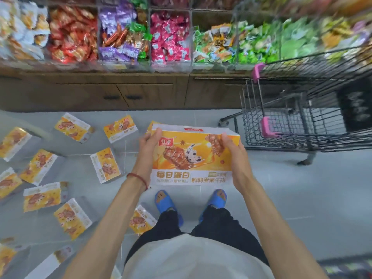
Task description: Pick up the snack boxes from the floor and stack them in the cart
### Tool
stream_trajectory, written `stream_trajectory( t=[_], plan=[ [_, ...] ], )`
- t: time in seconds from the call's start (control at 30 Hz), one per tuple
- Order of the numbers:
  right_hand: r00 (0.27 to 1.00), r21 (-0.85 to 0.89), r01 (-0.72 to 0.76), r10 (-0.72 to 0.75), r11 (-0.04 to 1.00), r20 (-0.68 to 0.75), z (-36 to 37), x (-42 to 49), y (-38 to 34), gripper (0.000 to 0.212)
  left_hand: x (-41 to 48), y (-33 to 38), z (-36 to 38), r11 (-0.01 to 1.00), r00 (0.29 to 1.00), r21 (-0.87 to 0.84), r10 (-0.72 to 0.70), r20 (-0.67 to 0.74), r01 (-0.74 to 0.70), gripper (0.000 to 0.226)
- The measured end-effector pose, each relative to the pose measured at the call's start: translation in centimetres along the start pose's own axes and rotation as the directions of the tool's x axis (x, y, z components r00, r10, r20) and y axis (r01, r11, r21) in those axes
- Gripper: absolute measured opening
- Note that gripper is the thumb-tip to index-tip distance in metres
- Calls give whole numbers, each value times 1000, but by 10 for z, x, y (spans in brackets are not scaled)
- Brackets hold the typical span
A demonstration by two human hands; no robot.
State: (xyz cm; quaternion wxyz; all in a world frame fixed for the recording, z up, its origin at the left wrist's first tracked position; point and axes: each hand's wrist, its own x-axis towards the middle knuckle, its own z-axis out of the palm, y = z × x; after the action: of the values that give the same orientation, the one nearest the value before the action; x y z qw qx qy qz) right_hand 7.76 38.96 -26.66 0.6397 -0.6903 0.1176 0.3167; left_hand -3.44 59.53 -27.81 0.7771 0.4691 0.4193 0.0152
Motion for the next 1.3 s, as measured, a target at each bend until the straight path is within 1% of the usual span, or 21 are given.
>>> stream_trajectory(
  t=[0.07,0.2,0.23,0.33,0.37,0.47,0.5,0.6,0.7,0.8,0.93,0.97,1.1,1.2,1.3],
  plan=[
    [999,41,12,-10,999,-52,-32,-1,-5,44,2,-7,36,997,1000,70,30,9,-31,86],
    [990,131,44,-26,990,-137,-101,-2,-17,37,-1,-18,115,980,996,179,84,29,-88,62],
    [989,150,55,-34,987,-145,-120,-1,-20,36,-3,-20,136,979,995,181,90,41,-96,62],
    [983,196,87,-52,977,-175,-178,0,-29,40,-9,-27,195,969,990,218,95,107,-117,78],
    [983,207,90,-53,974,-178,-198,1,-31,42,-11,-30,215,966,988,227,96,122,-122,78],
    [981,223,92,-50,971,-185,-254,7,-40,45,-16,-42,271,967,985,227,86,151,-119,61],
    [981,229,92,-48,969,-189,-271,9,-44,46,-16,-46,288,966,982,230,80,169,-119,60],
    [980,247,101,-54,964,-189,-313,18,-59,52,-17,-49,332,963,971,238,69,228,-125,71],
    [977,255,126,-76,959,-198,-345,29,-76,52,-10,-46,371,962,956,235,70,286,-141,73],
    [970,296,142,-73,944,-233,-371,43,-93,50,7,-37,409,965,950,219,73,302,-144,75],
    [963,307,154,-74,939,-260,-401,72,-121,46,37,-25,461,967,938,199,86,336,-159,59],
    [959,305,162,-76,939,-273,-409,81,-129,43,47,-23,475,968,935,194,81,346,-156,59],
    [938,322,184,-68,929,-340,-438,115,-166,37,85,-10,528,976,921,191,21,389,-103,70],
    [929,311,180,-57,933,-365,-457,140,-190,33,112,0,560,975,906,205,-14,423,-81,71],
    [919,302,179,-49,936,-392,-474,166,-204,44,134,7,588,975,889,218,-59,454,-47,77]
  ],
)
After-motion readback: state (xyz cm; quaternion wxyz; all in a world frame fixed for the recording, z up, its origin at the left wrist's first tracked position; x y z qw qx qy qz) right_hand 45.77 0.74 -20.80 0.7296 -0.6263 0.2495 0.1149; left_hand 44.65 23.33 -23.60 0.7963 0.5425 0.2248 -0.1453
